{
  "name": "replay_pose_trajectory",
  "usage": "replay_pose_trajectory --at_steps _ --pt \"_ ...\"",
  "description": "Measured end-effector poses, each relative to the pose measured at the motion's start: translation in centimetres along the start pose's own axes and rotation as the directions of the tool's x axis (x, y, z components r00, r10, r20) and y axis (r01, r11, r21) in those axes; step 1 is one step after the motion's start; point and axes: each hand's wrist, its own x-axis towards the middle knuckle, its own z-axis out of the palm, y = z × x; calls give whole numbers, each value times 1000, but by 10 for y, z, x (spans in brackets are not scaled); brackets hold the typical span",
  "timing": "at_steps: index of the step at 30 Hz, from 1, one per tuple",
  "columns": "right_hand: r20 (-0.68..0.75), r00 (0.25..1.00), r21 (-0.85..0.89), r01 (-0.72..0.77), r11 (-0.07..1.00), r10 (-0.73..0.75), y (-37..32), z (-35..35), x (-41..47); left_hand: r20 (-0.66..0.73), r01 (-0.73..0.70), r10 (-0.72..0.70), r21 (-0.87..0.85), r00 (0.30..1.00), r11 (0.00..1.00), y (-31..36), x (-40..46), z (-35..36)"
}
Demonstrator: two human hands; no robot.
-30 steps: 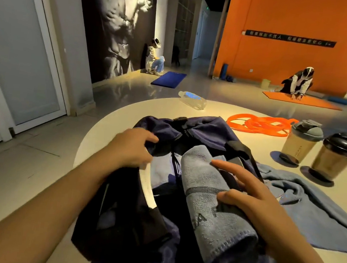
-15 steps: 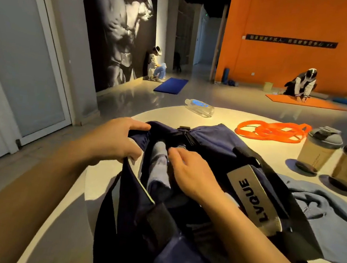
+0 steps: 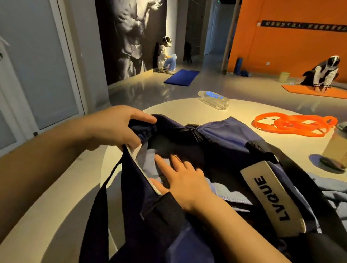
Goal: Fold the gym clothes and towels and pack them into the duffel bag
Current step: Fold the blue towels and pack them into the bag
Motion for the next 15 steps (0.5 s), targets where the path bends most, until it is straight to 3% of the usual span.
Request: replay_pose_trajectory --at_steps 5,12,15 --pt "122 986 -80 120 990 -110 4 -6 3 30 0 1 -27 1000 1000 -2 8 3" --pt "74 997 48 6 999 -10 6 -16 27 38 -35 36 -34 999 999 -7 14 9" --pt "143 990 47 12 999 -19 10 -12 29 21 -16 17 -33 1000 999 -11 16 7"
